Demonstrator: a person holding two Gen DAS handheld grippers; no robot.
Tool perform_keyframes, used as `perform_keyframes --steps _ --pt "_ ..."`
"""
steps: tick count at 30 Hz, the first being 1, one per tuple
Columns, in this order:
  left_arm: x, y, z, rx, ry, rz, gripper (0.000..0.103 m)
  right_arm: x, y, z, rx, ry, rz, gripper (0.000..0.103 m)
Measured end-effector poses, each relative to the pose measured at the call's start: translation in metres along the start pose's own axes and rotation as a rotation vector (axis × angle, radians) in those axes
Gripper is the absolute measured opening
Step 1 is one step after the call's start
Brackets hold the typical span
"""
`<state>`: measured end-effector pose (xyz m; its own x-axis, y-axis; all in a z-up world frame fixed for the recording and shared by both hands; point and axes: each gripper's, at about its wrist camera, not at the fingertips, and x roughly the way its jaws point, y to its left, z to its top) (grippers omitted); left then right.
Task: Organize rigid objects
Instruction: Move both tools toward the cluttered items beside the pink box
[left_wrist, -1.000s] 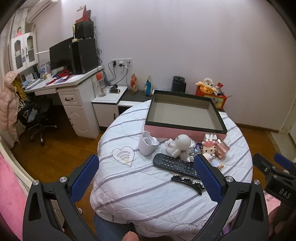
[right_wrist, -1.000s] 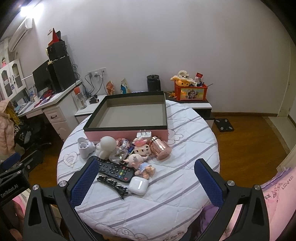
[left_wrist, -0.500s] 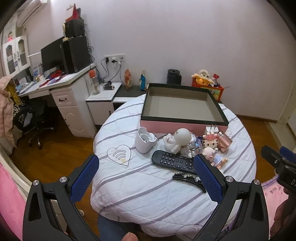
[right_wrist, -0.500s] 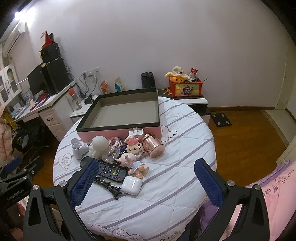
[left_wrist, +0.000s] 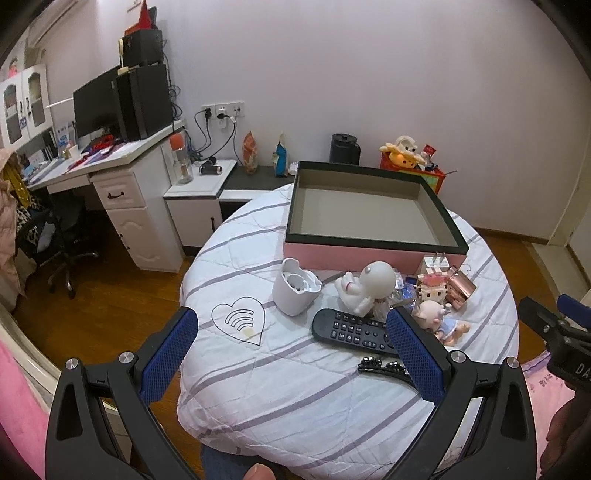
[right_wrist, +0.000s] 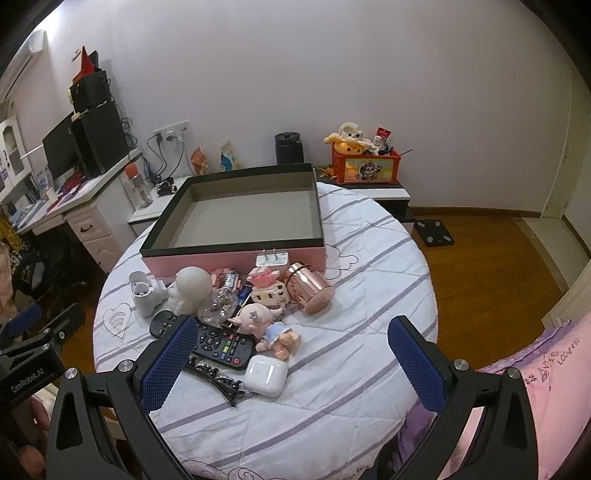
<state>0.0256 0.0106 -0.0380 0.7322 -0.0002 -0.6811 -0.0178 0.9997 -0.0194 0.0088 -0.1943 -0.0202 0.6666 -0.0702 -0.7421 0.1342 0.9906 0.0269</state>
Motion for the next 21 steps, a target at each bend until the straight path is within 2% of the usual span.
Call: perform_keyframes --steps 11,21 --pt "-0.010 0.005 0.004 -0.003 -0.036 -0.002 0.103 -0.003 0.014 0.002 -0.033 -0.017 0.008 0.103" --pt "-0.007 0.008 0.003 -0.011 -0.026 -0.002 0.103 -0.004 0.014 0.002 -0.032 -0.013 0.003 0.103"
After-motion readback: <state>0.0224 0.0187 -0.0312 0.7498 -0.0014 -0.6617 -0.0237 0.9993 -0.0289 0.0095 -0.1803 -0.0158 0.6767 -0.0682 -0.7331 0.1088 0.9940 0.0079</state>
